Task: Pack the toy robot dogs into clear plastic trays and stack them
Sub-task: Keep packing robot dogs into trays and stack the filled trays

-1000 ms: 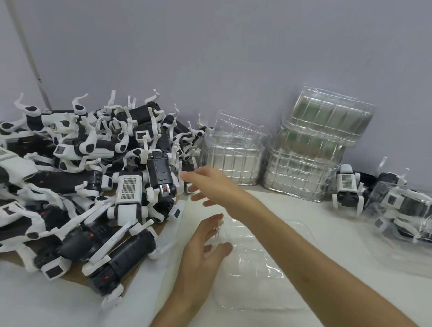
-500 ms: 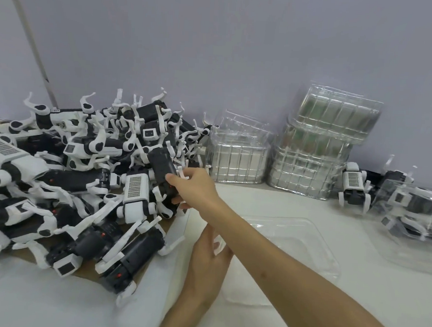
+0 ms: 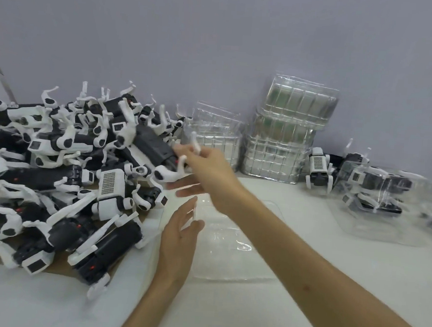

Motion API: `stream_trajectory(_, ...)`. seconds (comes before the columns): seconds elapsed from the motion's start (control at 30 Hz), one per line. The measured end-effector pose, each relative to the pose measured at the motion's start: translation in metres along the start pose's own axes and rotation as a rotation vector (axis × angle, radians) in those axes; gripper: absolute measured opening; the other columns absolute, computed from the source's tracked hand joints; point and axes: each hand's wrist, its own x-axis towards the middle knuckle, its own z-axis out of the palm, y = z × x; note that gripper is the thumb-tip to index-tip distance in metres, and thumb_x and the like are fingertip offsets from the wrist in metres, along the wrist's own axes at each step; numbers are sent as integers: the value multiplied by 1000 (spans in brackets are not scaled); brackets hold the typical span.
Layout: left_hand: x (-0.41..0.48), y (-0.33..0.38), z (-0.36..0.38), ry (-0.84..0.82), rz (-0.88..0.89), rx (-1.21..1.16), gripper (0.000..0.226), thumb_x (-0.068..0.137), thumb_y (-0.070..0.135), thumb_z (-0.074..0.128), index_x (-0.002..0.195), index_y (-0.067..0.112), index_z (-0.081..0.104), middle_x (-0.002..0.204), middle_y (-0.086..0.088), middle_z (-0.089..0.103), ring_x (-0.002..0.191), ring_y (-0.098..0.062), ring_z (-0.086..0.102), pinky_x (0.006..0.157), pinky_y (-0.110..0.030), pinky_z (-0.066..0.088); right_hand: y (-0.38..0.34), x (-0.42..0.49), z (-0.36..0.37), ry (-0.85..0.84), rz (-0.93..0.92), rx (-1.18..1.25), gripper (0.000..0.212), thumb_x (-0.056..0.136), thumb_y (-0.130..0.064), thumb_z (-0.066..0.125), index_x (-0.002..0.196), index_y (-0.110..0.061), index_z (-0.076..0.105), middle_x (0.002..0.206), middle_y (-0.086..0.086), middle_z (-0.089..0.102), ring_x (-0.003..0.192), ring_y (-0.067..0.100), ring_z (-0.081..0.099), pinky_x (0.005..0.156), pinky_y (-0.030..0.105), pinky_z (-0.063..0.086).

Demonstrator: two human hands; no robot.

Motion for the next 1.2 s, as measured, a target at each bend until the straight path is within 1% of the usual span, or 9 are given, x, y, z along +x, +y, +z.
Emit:
stream_trajectory(0.13, 1, -1, -1, 6, -14, -1, 48, 97, 2, 51, 137, 27, 57, 137, 10, 58, 128, -5, 51, 88, -4, 42, -15, -16, -54, 88, -193, -320, 13, 99, -21, 60, 107, -22, 71, 102, -1, 71, 85, 20, 72, 62, 27, 61)
stream_trajectory(0.23, 2, -1, -1, 7, -21, -23, 47, 98, 2, 48, 139, 24, 55, 135, 13, 58, 123, 9, 49, 83, 2, 40, -9, -32, -95, 134, -273, -546, 14, 97, -20, 63, 107, -21, 73, 100, -12, 68, 87, 13, 68, 66, 24, 59)
stream_trajectory(0.4, 3, -2, -1, 3, 5, -44, 43, 99, 7, 50, 132, 32, 58, 132, 18, 58, 123, 13, 49, 103, -14, 37, 38, -60, -123, 263, -378, -715, 17, 90, -19, 71, 98, -34, 71, 102, -20, 65, 92, 2, 62, 74, 8, 45)
stream_trajectory(0.63, -1, 0, -2, 11, 78, 0, 35, 89, 20, 54, 110, 40, 73, 124, 25, 65, 123, 9, 50, 105, -20, 36, 71, -81, -119, 192, -517, -838, 25, 85, -8, 76, 108, -18, 73, 103, -10, 61, 92, 9, 63, 79, 24, 55)
stream_trajectory(0.8, 3, -2, -5, 2, 36, -12, 53, 98, -2, 45, 91, 38, 80, 131, 20, 59, 129, 12, 44, 118, -33, 29, 63, -88, -135, 1, -242, -935, 55, 89, 6, 58, 119, -39, 66, 118, -29, 63, 117, -12, 52, 116, 19, 23)
stream_trajectory(0.9, 2, -2, -4, -35, 37, -18, 46, 98, -1, 46, 91, 28, 80, 133, 19, 57, 129, 12, 43, 118, -32, 28, 68, -95, -142, 18, -131, -887, 66, 95, 7, 46, 125, -51, 57, 124, -47, 49, 124, -27, 33, 118, 14, 6)
stream_trajectory(1.0, -1, 0, -3, -67, 57, -21, 32, 98, 7, 51, 96, 24, 78, 133, 18, 57, 132, 9, 41, 114, -24, 29, 71, -100, -136, 194, -163, -697, 50, 100, -7, 50, 129, -48, 57, 129, -46, 47, 125, -28, 30, 104, -1, 18)
stream_trajectory(1.1, -5, 4, -1, -72, 58, -38, 32, 83, 34, 61, 115, 32, 68, 134, 21, 54, 130, 10, 42, 97, -9, 33, 75, -101, -131, 405, -45, -505, 42, 99, -31, 57, 139, -38, 47, 139, -26, 42, 127, -7, 40, 106, 21, 30)
stream_trajectory(1.2, -4, 1, 1, -72, -55, -24, 56, 89, 36, 68, 140, 35, 46, 138, 23, 46, 128, 5, 43, 93, -13, 32, 83, -103, -127, 347, 221, -328, 46, 97, -45, 55, 139, -34, 43, 135, -20, 42, 119, 1, 44, 95, 25, 33)
